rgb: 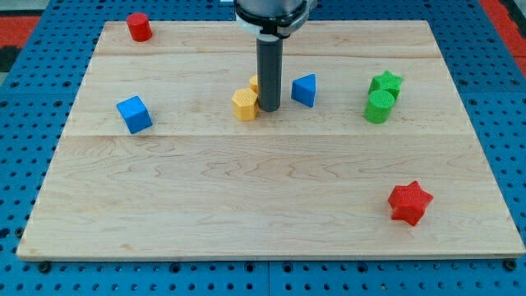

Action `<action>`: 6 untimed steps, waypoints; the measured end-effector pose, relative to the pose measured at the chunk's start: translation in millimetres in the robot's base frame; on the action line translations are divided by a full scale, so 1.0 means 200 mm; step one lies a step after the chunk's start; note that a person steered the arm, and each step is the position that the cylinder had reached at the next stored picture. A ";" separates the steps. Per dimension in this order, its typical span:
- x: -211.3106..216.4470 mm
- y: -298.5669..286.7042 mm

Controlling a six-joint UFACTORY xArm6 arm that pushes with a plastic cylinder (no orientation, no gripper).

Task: Nudge the yellow heart to the top center

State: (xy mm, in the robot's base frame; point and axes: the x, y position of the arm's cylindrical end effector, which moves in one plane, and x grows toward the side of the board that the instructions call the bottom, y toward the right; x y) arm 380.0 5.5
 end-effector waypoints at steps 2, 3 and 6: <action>-0.37 -0.06; -0.56 -0.10; -0.51 -0.28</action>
State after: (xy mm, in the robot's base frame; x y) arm 278.8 -50.9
